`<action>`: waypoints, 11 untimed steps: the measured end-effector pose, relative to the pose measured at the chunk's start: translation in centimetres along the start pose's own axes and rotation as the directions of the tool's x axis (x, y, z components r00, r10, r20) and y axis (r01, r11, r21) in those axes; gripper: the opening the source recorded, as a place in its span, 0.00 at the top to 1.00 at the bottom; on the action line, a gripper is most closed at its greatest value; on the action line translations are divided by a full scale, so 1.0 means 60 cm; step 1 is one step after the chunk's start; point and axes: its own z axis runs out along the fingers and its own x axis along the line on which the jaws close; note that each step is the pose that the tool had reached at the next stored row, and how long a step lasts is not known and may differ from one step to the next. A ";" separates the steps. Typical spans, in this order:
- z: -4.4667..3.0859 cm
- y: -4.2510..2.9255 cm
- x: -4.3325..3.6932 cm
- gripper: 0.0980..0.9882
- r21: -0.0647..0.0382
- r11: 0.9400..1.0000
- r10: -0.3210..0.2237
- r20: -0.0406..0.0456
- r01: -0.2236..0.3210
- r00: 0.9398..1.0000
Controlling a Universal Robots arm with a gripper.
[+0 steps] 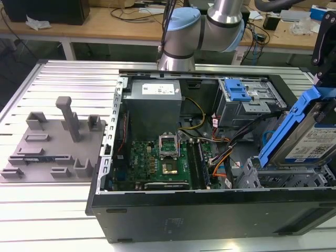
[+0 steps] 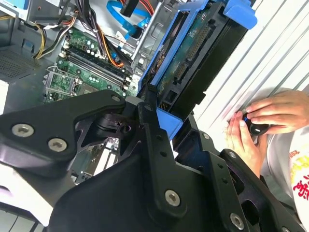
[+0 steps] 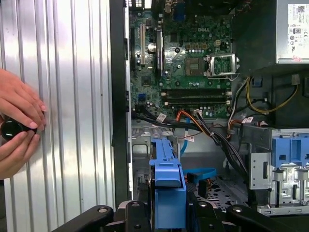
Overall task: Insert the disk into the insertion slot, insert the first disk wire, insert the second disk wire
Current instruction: 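Insert the disk into the insertion slot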
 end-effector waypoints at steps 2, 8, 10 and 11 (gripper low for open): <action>0.002 -0.001 -0.006 0.70 0.000 1.000 0.000 0.000 0.000 1.000; 0.009 -0.001 -0.014 0.70 0.000 1.000 0.000 -0.002 0.000 1.000; 0.010 -0.001 -0.017 0.70 0.000 1.000 0.000 -0.003 0.000 1.000; 0.011 -0.001 -0.019 0.70 0.000 1.000 0.000 -0.003 0.000 1.000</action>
